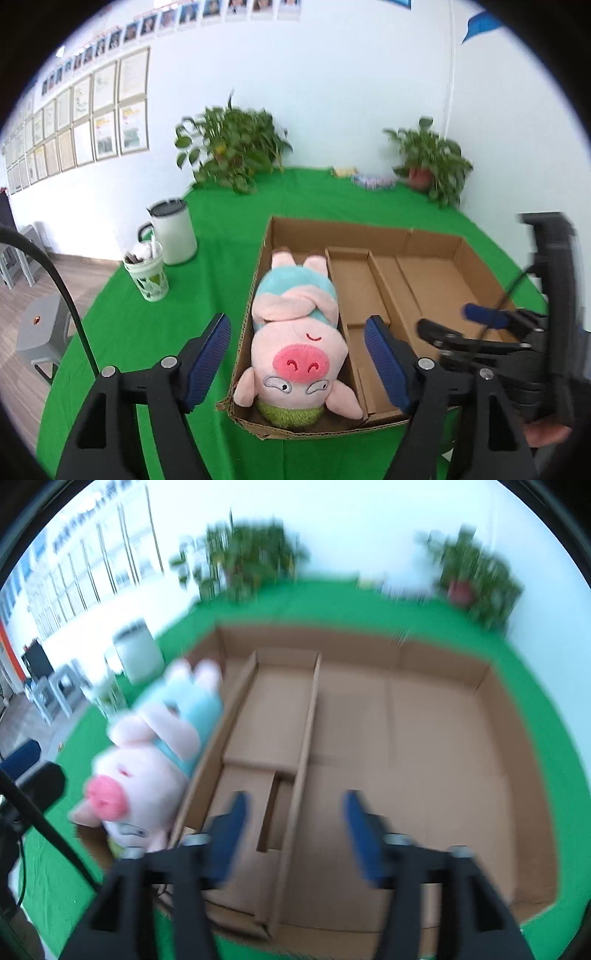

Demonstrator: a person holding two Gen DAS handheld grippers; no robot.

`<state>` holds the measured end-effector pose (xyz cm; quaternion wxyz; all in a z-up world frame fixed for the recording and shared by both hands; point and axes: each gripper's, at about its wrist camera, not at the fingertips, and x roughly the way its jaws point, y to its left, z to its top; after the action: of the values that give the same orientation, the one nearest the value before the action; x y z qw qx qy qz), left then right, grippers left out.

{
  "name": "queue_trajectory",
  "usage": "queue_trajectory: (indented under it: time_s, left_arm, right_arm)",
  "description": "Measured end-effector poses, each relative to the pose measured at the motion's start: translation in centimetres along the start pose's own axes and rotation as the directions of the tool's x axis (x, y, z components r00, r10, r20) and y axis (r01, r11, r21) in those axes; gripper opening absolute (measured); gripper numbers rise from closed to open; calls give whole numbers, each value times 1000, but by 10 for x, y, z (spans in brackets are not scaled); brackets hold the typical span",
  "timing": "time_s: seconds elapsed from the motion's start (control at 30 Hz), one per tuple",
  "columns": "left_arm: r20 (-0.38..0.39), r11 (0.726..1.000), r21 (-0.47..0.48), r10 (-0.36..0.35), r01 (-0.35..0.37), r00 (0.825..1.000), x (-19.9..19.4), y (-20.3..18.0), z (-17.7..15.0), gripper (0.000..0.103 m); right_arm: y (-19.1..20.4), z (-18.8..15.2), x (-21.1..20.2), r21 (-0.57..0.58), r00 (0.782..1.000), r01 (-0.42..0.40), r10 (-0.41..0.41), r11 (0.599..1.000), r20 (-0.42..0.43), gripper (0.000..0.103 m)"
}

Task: Organize objects
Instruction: 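Open the left gripper and withdraw it from the box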

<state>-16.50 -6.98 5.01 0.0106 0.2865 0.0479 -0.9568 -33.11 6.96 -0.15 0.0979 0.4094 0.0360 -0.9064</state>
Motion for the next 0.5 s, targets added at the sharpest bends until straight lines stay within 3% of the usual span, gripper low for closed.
queue_trajectory:
  time_s: [0.1,0.23,0.37,0.5]
  left_arm:
    - [62,1000,0,-20,20,998,-24,-7,-3,76]
    - [77,1000,13,-19,18,997,-43,-19,-7,76]
    - [74,999,42,-36,33,997,-59,-38,-18,76]
    - [78,996,58,-69,64,995,-79,-58,-34,76]
  right_arm:
    - [-4,-15,-56,-42,986,52,-45,998,158,78]
    - [-13,-55,-115,-47,962,97,-81,994,261,81]
    - [-35,-93,-163,-25,946,121,-108,992,305,86]
    - [-62,-128,-196,-8,946,121,-113,993,304,88]
